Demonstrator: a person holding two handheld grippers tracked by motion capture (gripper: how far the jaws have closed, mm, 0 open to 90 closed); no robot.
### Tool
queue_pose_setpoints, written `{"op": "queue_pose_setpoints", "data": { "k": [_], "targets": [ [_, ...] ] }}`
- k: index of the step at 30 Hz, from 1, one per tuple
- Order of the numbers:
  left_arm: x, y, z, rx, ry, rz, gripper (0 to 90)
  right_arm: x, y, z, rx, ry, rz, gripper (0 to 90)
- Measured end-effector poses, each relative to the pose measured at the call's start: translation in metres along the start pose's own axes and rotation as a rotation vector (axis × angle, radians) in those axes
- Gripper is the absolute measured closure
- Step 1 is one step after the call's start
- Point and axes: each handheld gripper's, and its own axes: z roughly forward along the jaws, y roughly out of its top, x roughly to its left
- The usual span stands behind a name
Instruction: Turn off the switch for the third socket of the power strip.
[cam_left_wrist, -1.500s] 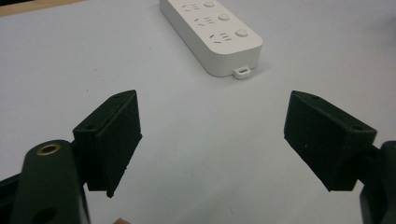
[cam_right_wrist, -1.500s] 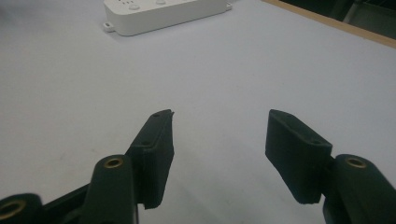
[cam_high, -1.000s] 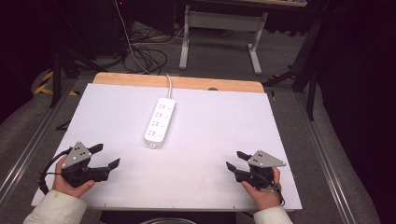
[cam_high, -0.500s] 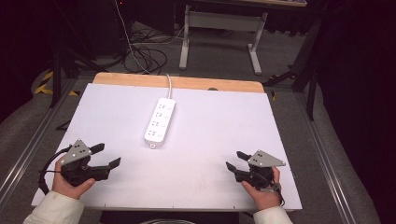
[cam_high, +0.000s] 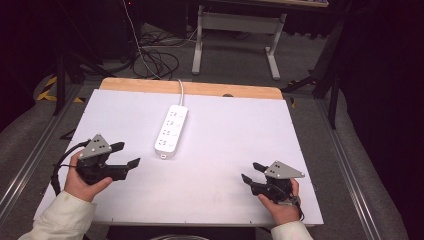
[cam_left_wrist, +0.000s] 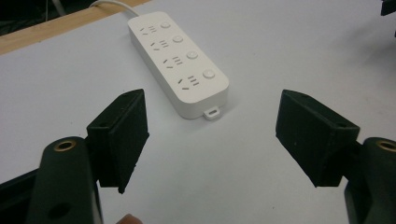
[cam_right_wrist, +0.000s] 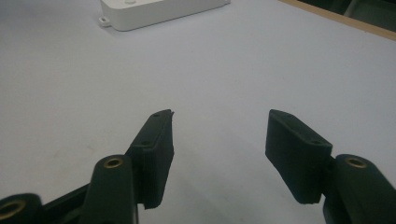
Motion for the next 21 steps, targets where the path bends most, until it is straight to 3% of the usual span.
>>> {"op": "queue_pose_setpoints", "data": {
  "k": [5, 8, 11, 21],
  "targets": [
    [0.000, 0.011, 0.007, 0.025, 0.009, 0.007, 26.0, 0.000, 0.000, 0.000, 0.000, 0.002, 0.000, 42.4],
    [0.001, 0.019, 0.012, 0.028, -0.017, 0.003, 26.2, 0.000, 0.000, 0.000, 0.000, 0.003, 0.000, 42.4],
    [0.004, 0.028, 0.017, 0.022, -0.040, -0.025, 26.8, 0.000, -0.001, 0.000, 0.001, 0.005, 0.001, 42.4],
    [0.002, 0.057, 0.037, 0.043, -0.037, 0.021, 27.0, -0.001, -0.001, 0.001, 0.006, 0.010, 0.003, 42.2]
  ]
}}
